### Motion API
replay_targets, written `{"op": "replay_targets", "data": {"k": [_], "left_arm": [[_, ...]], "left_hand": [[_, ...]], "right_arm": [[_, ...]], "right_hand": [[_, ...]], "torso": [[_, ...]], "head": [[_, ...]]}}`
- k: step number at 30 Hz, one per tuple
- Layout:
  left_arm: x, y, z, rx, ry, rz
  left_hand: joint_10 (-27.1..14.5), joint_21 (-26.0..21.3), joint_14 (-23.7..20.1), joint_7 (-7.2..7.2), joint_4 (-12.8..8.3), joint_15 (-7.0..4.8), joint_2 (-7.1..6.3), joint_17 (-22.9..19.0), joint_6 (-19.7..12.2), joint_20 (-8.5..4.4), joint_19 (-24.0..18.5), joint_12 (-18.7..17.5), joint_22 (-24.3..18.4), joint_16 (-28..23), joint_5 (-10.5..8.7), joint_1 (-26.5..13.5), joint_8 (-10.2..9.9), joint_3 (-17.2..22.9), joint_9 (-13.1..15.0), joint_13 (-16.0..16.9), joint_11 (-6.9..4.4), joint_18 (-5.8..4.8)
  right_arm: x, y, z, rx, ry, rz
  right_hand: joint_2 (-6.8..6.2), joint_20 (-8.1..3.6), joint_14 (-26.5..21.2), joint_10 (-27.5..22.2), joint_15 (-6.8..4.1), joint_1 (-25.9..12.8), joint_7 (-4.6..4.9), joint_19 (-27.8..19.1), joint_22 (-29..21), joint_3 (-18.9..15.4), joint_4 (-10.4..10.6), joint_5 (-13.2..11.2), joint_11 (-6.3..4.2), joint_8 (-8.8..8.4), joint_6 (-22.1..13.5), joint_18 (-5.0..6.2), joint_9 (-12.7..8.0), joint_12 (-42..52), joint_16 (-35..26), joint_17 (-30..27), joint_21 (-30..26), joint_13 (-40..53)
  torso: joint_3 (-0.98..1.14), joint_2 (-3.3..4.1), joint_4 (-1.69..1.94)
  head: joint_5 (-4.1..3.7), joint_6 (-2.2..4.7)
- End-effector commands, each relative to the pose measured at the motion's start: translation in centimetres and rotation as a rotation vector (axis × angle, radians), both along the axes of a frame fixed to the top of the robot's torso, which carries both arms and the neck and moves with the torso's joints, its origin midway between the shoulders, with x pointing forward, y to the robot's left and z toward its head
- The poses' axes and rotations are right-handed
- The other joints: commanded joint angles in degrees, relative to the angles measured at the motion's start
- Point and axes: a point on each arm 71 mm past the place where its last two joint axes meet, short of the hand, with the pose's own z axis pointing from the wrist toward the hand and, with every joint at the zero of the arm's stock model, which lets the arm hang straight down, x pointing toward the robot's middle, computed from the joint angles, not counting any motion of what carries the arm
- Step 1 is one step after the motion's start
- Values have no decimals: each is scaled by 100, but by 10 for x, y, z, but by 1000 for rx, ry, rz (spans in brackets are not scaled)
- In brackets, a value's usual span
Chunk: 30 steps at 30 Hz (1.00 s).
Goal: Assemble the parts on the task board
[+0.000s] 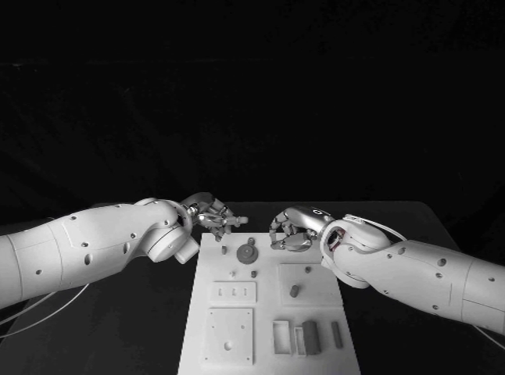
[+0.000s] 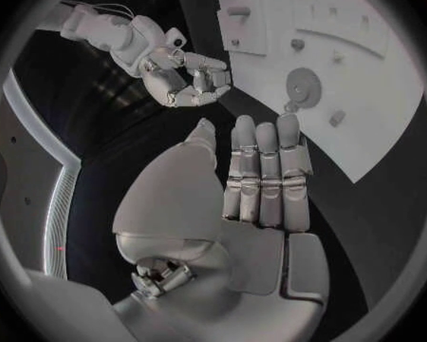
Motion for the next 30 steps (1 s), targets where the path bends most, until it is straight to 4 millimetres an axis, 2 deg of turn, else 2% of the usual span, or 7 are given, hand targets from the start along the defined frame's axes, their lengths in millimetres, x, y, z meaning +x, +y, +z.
{"op": "replay_targets", "data": {"k": [1, 4, 5, 6, 10, 18, 30], "left_arm": [[-1, -4, -3, 97, 16, -23], [-3, -11, -5, 123, 37, -68], [-4, -14, -6, 124, 49, -86], [-6, -17, -7, 125, 58, -99], [-10, -24, -8, 128, 80, -133], [-14, -31, -9, 133, 98, -157], [-15, -36, -13, 180, 128, -167]], "left_hand": [[-76, -16, -70, -23, -2, 3, -22, -49, -36, -35, -30, 31, 28, 53, 0, -233, -71, -3, 12, 16, 17, 92], [-158, -79, -161, 7, -1, 27, -114, -124, -88, -16, -83, 19, 48, 86, 2, -554, -164, 83, 21, 19, 46, 93], [-212, -127, -221, 27, 6, 46, -164, -170, -127, -7, -120, 0, 48, 92, 32, -906, -220, 150, 22, 10, 66, 99], [-256, -169, -275, 43, 0, 60, -231, -211, -155, 9, -155, -13, 51, 101, 70, -1092, -263, 287, 26, 2, 82, 107], [-427, -303, -465, 122, 2, 139, -332, -331, -292, 90, -311, -105, 50, 68, 61, -1287, -395, 566, 9, -57, 163, 100], [-472, -359, -519, 145, -11, 175, -297, -412, -325, 129, -352, -148, 60, 70, 37, -1257, -437, 674, 4, -114, 190, 116], [-412, -352, -492, 109, -16, 171, -266, -473, -219, 135, -305, -117, 121, 153, 44, -1035, -404, 618, 35, -141, 163, 133]], "right_arm": [[-2, 7, -3, -61, 18, 1], [-3, 14, -3, -61, 22, 15], [-4, 18, -3, -60, 23, 21], [-4, 21, -3, -61, 25, 25], [-6, 30, -2, -64, 24, 37], [-8, 38, -2, -67, 15, 40], [-10, 42, 0, -59, 5, 42]], "right_hand": [[11, -15, 7, 16, -28, -53, 45, 45, 84, 4, 29, 6, -42, 3, 82, 80, 8, -19, 10, -7, 7, 4], [11, -15, 11, 18, -29, -63, 44, 49, 83, 8, 33, 11, -44, 2, 84, 80, 11, -21, 9, -8, 6, 3], [10, -16, 11, 18, -29, -65, 44, 50, 83, 9, 33, 13, -44, 1, 85, 80, 12, -22, 9, -9, 5, 3], [9, -16, 12, 19, -29, -66, 43, 50, 82, 10, 33, 14, -44, 1, 85, 80, 12, -22, 9, -9, 5, 3], [10, -16, 13, 19, -30, -68, 43, 51, 82, 11, 33, 15, -44, 0, 85, 80, 13, -23, 8, -10, 4, 3], [8, -18, 18, 22, -31, -89, 42, 58, 80, 14, 39, 12, -46, -2, 88, 80, 18, -26, 7, -12, 3, 3], [1, -21, 26, 27, -34, -101, 39, 67, 79, 21, 38, 9, -49, -4, 92, 80, 24, -28, 7, -16, 2, 3]], "torso": [[-14, -51, 2], [-25, -71, -5], [-24, -79, -9], [-26, -83, -12], [-21, -68, -12], [-26, -63, -3], [-16, -55, -2]], "head": [[21, -15], [15, -19], [19, -26], [24, -29], [24, -27], [20, -51], [31, -55]]}}
